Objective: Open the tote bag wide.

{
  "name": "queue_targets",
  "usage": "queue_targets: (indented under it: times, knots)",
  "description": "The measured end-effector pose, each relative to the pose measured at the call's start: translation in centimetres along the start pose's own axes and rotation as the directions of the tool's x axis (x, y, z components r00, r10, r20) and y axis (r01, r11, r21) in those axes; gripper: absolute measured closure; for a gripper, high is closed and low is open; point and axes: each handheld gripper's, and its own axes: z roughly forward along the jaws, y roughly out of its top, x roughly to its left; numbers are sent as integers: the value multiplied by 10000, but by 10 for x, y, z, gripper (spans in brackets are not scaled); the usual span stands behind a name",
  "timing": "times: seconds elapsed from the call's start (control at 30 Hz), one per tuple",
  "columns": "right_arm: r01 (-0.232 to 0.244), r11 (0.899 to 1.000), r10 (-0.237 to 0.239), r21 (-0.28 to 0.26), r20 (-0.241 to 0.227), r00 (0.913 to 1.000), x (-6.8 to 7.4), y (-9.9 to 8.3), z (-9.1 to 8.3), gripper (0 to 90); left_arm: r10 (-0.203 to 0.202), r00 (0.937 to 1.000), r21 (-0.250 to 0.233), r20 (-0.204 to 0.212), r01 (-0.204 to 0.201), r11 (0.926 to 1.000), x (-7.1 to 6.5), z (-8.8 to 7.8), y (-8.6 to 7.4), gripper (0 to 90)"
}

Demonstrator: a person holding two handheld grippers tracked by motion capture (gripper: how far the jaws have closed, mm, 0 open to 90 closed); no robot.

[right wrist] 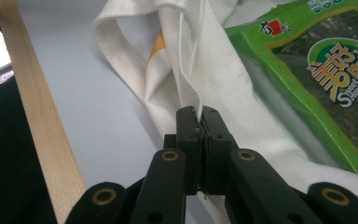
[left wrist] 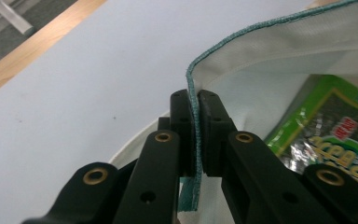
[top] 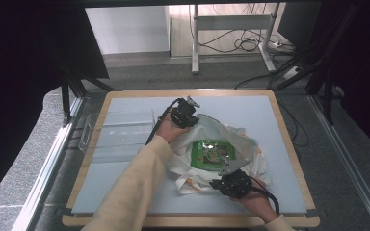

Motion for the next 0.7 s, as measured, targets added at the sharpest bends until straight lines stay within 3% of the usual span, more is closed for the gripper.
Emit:
queue_targets:
  times: [0.27, 0.37, 0.47, 0.6, 0.7]
  knots:
    - [2, 9997, 1, -256, 137, 9999, -1, 2, -4, 841, 98, 9991, -355, 420, -83, 9993, -10, -23, -6, 792]
    - [36, 9994, -29, -344, 224, 9997, -1, 4, -6, 756, 179, 9977, -659, 655, -135, 9977, -17, -40, -10, 735]
    - [-142, 9983, 164, -566, 377, 9992, -2, 7, -10, 646, 276, 9970, -939, 727, -207, 9954, -23, -56, -15, 624]
    - [-273, 9952, 326, -937, 555, 9979, -2, 11, -19, 590, 494, 9969, -1133, 608, -423, 9927, -33, -75, -24, 555]
    - [-384, 9910, 481, -1284, 728, 9962, -3, 13, -27, 552, 313, 9965, -1529, 772, -192, 9881, -38, -90, -32, 504]
